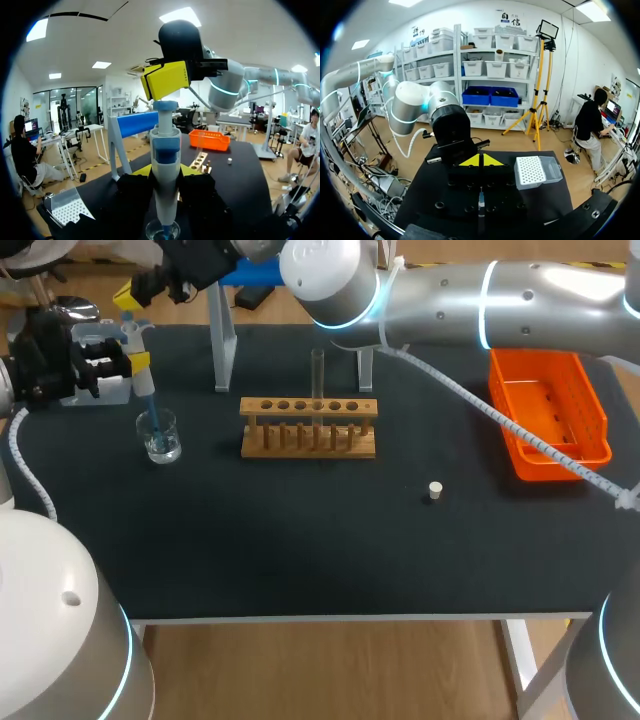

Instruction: Invert the test tube, pick up the pipette, mount the tip to pipette, aspirate from beaker and dispense into the tube, eject the tip, return the pipette, and cap with the stopper.

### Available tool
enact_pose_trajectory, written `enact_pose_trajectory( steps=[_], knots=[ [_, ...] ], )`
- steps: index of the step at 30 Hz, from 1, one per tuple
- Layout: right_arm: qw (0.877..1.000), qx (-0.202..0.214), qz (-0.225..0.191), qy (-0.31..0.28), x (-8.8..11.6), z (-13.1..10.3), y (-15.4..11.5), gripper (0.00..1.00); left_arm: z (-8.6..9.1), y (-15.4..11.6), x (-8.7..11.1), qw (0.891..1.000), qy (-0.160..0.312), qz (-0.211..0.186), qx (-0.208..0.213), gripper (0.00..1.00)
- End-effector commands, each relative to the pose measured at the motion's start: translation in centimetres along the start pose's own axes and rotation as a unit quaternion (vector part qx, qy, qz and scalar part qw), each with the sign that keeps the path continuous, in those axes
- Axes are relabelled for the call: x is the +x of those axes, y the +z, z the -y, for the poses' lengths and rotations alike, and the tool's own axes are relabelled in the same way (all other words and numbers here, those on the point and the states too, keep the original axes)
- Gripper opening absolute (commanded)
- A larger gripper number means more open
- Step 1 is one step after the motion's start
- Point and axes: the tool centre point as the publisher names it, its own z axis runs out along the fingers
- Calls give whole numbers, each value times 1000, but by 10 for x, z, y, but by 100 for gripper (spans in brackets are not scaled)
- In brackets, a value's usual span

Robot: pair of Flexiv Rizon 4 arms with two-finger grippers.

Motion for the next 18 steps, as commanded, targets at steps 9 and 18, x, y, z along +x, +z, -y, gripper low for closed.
enact_pose_trajectory(
  steps=[9,18],
  knots=[
    [1000,11,-6,3,-4,7,5,0,2,1,0,1000,1,2,1,0],
    [1000,21,-11,4,-1,12,10,0,2,1,0,1000,1,2,1,0]
  ],
)
